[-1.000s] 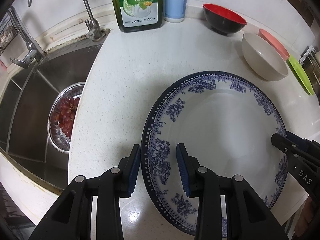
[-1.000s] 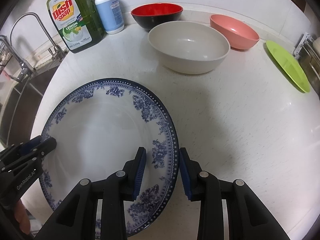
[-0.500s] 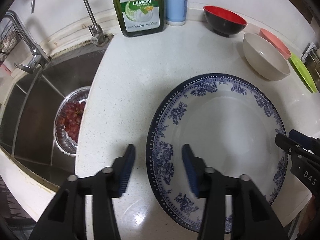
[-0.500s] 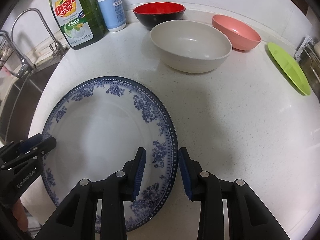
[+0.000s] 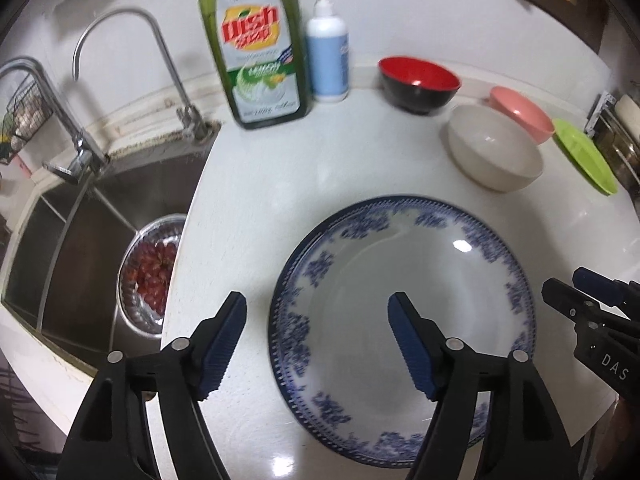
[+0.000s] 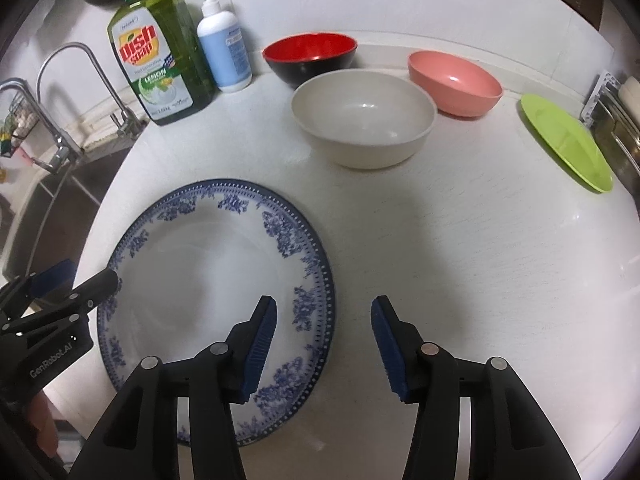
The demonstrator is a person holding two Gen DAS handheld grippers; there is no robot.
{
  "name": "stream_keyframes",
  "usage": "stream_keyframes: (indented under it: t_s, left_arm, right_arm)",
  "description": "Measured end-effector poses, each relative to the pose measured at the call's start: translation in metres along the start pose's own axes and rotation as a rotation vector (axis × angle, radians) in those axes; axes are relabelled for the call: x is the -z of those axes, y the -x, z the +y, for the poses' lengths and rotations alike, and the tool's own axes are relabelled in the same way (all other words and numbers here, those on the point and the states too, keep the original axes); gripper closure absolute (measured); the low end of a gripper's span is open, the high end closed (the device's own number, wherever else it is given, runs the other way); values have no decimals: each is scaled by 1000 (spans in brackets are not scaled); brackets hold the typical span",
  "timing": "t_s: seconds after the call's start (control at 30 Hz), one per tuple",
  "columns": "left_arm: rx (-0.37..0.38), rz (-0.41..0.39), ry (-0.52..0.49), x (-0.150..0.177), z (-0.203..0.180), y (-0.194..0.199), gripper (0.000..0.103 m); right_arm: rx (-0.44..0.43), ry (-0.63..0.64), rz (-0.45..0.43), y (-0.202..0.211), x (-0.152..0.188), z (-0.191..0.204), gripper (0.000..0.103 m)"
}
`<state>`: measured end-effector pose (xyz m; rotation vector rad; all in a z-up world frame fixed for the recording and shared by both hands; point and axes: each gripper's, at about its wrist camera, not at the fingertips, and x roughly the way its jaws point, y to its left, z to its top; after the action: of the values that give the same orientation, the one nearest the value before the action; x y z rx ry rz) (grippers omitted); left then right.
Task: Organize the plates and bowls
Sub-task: 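Move both tools to the green plate by the pot rack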
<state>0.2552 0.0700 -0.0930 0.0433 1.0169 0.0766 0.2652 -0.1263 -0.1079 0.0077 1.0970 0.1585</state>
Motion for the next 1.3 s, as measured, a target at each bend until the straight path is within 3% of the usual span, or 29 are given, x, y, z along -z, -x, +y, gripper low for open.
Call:
stream_keyframes:
  t_s: [0.57,0.7,1.3]
  left_arm:
    - [52,-179,-98,-39,-91,45,3]
    - [71,-209,-126,-50,-117,51,2]
    - [151,-341,-245,-99,-232,77,1]
  right_arm:
    - [27,-53,-134,51,-14,-68,38]
    - [51,-79,-181,63,-15,-94,33]
    - [157,-211,-298,101,-26,-208,33]
